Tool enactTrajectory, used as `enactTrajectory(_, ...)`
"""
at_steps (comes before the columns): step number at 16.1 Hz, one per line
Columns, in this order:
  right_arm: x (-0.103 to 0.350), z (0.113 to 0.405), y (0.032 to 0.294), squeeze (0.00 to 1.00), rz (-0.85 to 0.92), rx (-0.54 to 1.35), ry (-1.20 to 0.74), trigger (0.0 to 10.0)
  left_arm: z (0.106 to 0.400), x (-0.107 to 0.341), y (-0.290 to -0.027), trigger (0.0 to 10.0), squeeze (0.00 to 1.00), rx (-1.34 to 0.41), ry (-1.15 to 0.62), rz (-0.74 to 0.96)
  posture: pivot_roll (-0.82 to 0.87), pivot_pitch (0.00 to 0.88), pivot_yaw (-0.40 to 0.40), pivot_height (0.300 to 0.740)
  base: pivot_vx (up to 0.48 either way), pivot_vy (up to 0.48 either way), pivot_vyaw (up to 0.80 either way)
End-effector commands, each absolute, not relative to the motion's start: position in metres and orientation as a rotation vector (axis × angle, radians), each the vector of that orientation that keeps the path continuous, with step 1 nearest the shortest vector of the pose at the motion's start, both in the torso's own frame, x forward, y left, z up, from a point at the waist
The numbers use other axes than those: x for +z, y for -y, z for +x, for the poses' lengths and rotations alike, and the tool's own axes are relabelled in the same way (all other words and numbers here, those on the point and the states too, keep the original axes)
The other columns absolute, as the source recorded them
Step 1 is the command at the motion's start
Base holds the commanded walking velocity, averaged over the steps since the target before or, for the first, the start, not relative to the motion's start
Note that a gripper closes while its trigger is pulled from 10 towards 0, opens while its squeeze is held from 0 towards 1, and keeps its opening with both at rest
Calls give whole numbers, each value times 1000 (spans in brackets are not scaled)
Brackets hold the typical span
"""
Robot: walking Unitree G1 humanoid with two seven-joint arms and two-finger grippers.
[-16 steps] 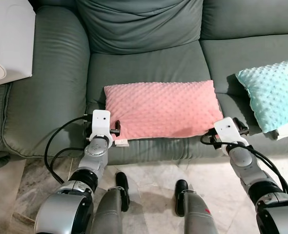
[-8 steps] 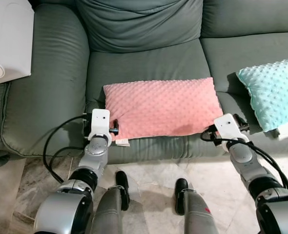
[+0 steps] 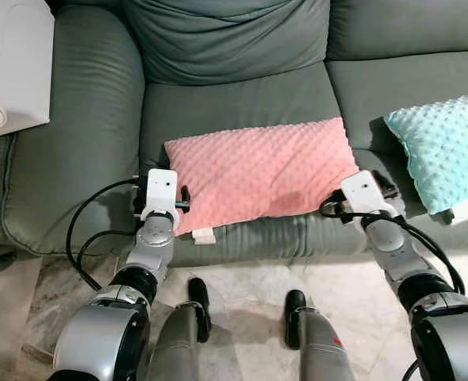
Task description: Move the pillow to the sofa
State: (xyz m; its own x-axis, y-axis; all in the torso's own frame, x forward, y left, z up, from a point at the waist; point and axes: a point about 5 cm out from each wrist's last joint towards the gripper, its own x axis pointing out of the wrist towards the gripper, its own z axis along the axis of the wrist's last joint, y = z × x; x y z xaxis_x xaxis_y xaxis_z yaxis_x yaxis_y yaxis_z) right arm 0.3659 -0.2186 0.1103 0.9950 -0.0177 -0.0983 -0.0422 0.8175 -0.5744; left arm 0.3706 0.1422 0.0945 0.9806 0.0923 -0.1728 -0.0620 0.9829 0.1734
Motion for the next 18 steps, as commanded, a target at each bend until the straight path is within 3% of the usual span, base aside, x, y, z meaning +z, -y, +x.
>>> enactTrajectory(1, 91, 355, 218, 0, -596, 46, -152, 10000, 358, 74, -156, 10000, 0, 98, -240, 193, 33, 503, 99, 740, 0, 0, 0)
enactTrajectory(5, 67, 335, 219, 0, -565, 75, -172, 10000, 343, 55, -177, 10000, 0, 131, -277, 223, 26, 482, 98, 740, 0, 0, 0)
enactTrajectory(11, 15, 289, 220, 0, -514, 80, -307, 10000, 306, 18, -190, 10000, 0, -8, -357, 210, 12, 314, 91, 740, 0, 0, 0)
enactTrajectory(18, -39, 244, 201, 0, -406, 86, -603, 10000, 249, -29, -238, 10000, 0, 67, -639, 284, -8, 111, 71, 740, 0, 0, 0)
